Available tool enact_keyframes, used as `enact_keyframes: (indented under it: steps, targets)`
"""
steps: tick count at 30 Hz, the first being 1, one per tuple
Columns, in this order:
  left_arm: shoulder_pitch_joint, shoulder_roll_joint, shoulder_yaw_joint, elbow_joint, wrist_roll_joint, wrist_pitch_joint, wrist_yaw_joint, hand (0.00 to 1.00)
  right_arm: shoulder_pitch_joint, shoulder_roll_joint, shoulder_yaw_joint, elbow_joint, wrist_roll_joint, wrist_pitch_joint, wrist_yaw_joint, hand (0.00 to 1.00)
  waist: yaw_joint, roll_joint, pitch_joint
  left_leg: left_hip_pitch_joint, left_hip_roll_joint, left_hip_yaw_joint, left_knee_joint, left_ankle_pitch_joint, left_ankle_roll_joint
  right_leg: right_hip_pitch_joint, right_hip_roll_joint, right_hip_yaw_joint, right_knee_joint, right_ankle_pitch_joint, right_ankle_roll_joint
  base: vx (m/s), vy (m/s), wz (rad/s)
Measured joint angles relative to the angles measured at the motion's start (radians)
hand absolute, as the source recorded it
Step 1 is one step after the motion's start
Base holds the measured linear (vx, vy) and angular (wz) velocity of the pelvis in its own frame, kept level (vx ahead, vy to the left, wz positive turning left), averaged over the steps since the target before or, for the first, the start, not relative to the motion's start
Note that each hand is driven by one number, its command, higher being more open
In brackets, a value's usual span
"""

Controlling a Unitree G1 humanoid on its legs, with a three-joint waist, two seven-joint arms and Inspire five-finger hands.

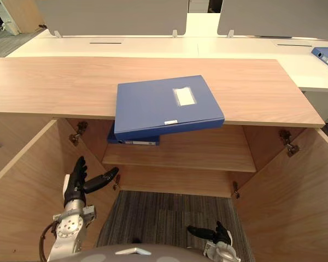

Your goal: Walk over to the cabinet, pick up the folder, carry it to the office cabinet, place the folder inside the office cabinet, then close the office cabinet door

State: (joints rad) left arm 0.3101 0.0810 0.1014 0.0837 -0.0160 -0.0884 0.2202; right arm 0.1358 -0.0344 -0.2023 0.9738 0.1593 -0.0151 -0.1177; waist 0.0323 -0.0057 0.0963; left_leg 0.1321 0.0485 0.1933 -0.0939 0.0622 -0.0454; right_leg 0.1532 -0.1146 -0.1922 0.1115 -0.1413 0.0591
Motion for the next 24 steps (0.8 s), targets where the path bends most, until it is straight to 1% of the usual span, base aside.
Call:
enact_keyframes:
  steps: [3,5,9,15,18,24]
  targets:
    - [0.000,0.009,-0.013,-0.079,0.047,-0.014,0.002,1.00,0.000,0.000,0.005,0.000,-0.001,0.000,0.004,1.00,0.001,0.001,0.000,0.008,0.001,-0.006,0.000,-0.001,-0.001,0.009,0.002,0.001,-0.003,0.000,0.000,-0.01,-0.009,0.03]
    - [0.000,0.043,-0.017,-0.139,0.087,-0.024,0.012,1.00,-0.001,-0.005,0.025,0.001,-0.001,0.000,0.006,1.00,0.002,0.004,-0.002,0.009,0.003,-0.006,0.000,-0.001,-0.001,0.009,0.005,0.004,-0.002,0.000,-0.001,-0.02,-0.007,-0.02]
    - [0.000,0.109,-0.017,-0.218,0.148,-0.054,0.035,1.00,-0.001,-0.015,0.027,0.009,-0.001,-0.002,0.007,1.00,0.002,0.011,-0.007,0.024,0.005,-0.006,0.000,-0.001,-0.001,0.022,0.007,0.006,-0.002,0.000,-0.003,-0.03,-0.009,-0.01]
    - [0.000,0.163,-0.016,-0.277,0.232,-0.064,0.037,1.00,-0.004,-0.035,0.030,0.028,-0.002,-0.004,0.013,1.00,0.002,0.020,-0.015,0.029,0.006,-0.011,0.000,-0.002,-0.002,0.027,0.009,0.007,-0.005,-0.003,-0.006,-0.03,-0.006,0.00]
    - [0.000,0.192,-0.016,-0.318,0.268,-0.067,0.037,1.00,-0.005,-0.050,0.031,0.044,-0.003,-0.004,0.020,1.00,0.003,0.020,-0.016,0.029,0.006,-0.011,0.000,-0.002,-0.002,0.029,0.010,0.008,-0.006,-0.002,-0.006,0.00,0.000,0.00]
    - [-0.003,0.263,-0.018,-0.369,0.342,-0.096,0.035,1.00,-0.003,-0.068,0.048,0.064,-0.003,-0.005,0.021,1.00,0.002,0.020,-0.017,0.040,0.006,-0.015,0.000,-0.004,-0.005,0.041,0.011,0.012,-0.013,-0.002,-0.007,0.00,-0.005,-0.02]
